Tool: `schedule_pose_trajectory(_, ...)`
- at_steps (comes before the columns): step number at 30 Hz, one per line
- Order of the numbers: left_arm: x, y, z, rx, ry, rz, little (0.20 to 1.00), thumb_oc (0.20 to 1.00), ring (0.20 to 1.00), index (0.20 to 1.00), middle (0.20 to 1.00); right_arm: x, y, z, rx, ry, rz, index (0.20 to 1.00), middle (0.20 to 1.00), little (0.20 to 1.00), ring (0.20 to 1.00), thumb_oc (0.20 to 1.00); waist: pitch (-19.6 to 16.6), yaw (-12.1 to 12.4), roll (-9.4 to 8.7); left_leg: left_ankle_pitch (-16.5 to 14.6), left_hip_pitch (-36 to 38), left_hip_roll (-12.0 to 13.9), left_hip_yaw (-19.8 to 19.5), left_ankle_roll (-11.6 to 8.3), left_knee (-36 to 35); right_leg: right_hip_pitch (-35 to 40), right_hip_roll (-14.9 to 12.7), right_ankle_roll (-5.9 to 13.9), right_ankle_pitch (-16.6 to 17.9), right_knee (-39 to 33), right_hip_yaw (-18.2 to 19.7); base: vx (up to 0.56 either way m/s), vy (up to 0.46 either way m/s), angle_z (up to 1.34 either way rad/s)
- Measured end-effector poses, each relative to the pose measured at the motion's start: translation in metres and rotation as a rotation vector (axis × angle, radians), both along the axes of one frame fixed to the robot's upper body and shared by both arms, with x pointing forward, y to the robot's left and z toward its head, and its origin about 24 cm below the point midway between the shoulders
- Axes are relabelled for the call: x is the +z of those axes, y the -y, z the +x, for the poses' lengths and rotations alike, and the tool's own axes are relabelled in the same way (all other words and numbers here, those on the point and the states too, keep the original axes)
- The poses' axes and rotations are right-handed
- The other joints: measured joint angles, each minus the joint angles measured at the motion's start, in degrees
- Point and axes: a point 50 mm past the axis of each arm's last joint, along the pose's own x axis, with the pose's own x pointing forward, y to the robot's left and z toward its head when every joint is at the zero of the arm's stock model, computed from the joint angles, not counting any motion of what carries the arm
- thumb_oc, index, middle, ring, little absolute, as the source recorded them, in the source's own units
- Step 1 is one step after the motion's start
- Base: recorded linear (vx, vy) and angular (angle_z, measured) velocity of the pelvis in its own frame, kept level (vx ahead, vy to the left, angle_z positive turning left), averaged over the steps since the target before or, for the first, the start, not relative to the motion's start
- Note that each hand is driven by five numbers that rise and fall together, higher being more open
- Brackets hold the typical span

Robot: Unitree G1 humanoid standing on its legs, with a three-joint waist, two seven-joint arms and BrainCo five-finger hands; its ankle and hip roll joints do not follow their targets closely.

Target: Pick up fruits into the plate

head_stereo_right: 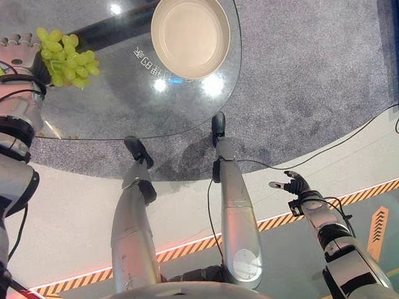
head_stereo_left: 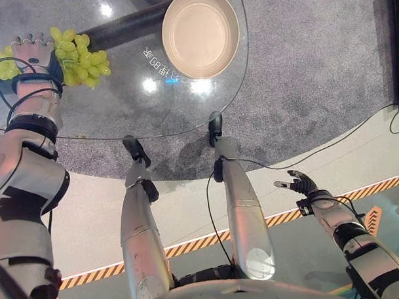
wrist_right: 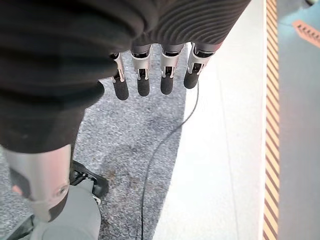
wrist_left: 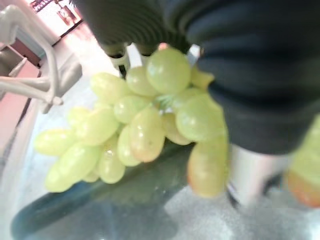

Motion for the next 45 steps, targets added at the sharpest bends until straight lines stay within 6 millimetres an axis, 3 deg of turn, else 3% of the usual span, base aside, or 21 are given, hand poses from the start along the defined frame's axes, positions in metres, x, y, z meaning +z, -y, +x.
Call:
schedule_pose_trajectory(12, 0.003, -0.002, -0.001, 0.033, 0.017, -0.019, 0.2, 0.2, 0.2, 0.2, 0.2, 0.021, -0.006, 0.015, 0.037, 0.109, -0.016, 1.0, 1.0, 1.0, 1.0, 1.0, -0.01, 0.02, -0.02, -0.15, -0.76, 0.07, -0.21, -0.2, 0.46, -0.87, 0.07, -0.11, -0.07, 0.68, 0.15, 0.0, 0.0, 0.0)
schedule_pose_trajectory(20, 0.002, -0.004, -0.002, 0.028, 0.043, -0.062, 0.2, 0.2, 0.2, 0.2, 0.2, 0.028, 0.001, 0.017, 0.021, 0.125, -0.037, 1.0, 1.0, 1.0, 1.0, 1.0, -0.02, -0.09, -0.03, -0.07, -0.73, 0.07, -0.27, -0.09, 0.49, -0.74, 0.07, -0.39, 0.15, 0.7, 0.09, 0.0, 0.0, 0.0)
schedule_pose_trajectory(25, -0.006, -0.006, -0.004, 0.006, 0.101, -0.109, 0.2, 0.2, 0.2, 0.2, 0.2, 0.028, 0.001, 0.017, 0.018, 0.126, -0.04, 1.0, 1.0, 1.0, 1.0, 1.0, -0.02, -0.16, -0.03, -0.06, -0.7, 0.08, -0.76, -0.09, 0.53, -0.35, 0.06, -0.42, 0.17, 0.79, -0.35, 0.0, -0.008, 0.02)
schedule_pose_trajectory(33, -0.03, -0.004, -0.008, -0.113, 0.298, -0.335, 0.2, 0.2, 0.2, 0.2, 0.2, 0.029, -0.006, 0.018, 0.015, 0.169, -0.06, 1.0, 1.0, 1.0, 1.0, 1.0, -0.02, 0.11, -0.04, 0.0, 0.4, 0.09, -1.55, -0.11, 0.54, 1.45, 0.01, -0.44, 0.16, 0.71, -1.21, -0.03, -0.02, 0.03)
schedule_pose_trajectory(42, -0.03, 0.033, -0.006, -0.35, 0.485, -0.438, 0.2, 0.2, 0.2, 0.2, 0.2, 0.039, -0.039, 0.023, 0.066, 0.307, -0.031, 1.0, 1.0, 1.0, 1.0, 1.0, 0.05, 1.04, -0.04, 0.92, 6.52, -0.4, -1.98, -0.14, -1.66, 7.23, -0.48, -0.5, -0.14, 0.5, -2.31, 0.0, -0.027, 0.05)
schedule_pose_trajectory(45, -0.026, 0.037, -0.008, -0.387, 0.541, -0.457, 0.2, 0.2, 0.2, 0.2, 0.2, 0.038, -0.039, 0.02, 0.075, 0.302, -0.043, 1.0, 1.0, 1.0, 1.0, 1.0, 0.06, 1.85, -0.01, 1.94, 10.56, -0.81, -2.05, -0.3, -4.23, 10.72, -0.74, -0.17, -0.88, -0.24, -2.78, 0.02, -0.015, 0.09)
